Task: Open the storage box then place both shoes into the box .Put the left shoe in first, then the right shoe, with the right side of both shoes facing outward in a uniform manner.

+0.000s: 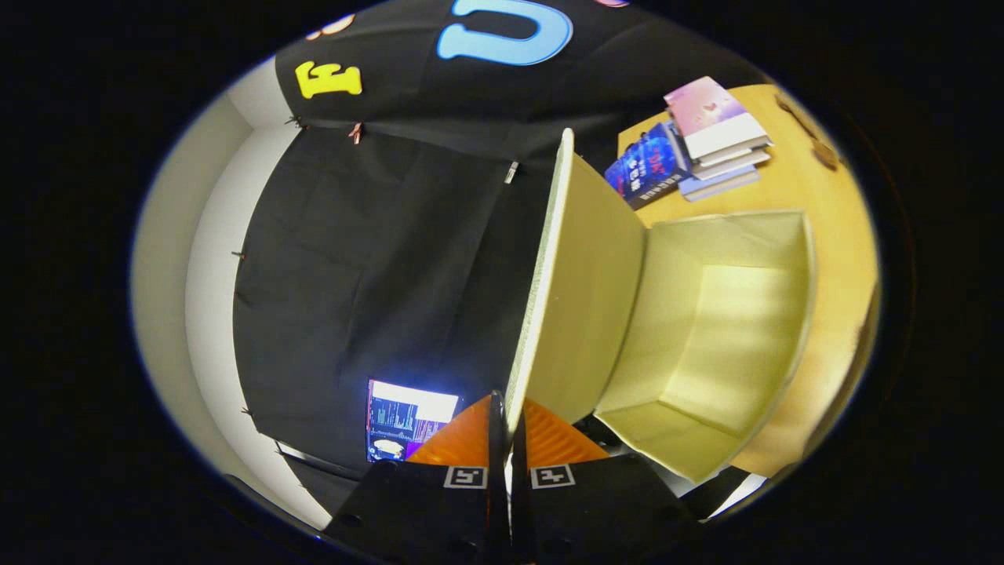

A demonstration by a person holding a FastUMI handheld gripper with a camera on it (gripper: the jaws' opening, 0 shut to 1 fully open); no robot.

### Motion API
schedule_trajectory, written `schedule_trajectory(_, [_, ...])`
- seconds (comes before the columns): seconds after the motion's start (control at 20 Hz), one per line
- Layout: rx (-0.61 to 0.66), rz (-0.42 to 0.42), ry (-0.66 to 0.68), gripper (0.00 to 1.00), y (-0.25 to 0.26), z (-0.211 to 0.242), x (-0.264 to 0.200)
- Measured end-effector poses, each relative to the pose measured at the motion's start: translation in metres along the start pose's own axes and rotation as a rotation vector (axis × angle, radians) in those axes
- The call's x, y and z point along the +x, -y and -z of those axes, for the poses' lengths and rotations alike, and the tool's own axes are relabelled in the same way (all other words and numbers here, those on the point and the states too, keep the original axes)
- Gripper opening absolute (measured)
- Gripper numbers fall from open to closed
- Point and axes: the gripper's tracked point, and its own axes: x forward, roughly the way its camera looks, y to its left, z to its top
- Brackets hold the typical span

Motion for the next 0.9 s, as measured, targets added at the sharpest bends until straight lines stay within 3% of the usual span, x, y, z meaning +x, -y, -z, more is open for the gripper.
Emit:
schedule_trajectory(0.3, [-0.062,0.038,-0.045,0.06,-0.028,0.005,0.108])
schedule_trajectory(0.65, [-0.077,0.155,-0.048,0.11,0.007,0.012,0.210])
schedule_trajectory(0.7, [-0.098,0.187,-0.035,0.15,0.022,0.010,0.221])
schedule_trajectory(0.9, [-0.178,0.287,-0.022,0.70,0.051,0.009,0.211])
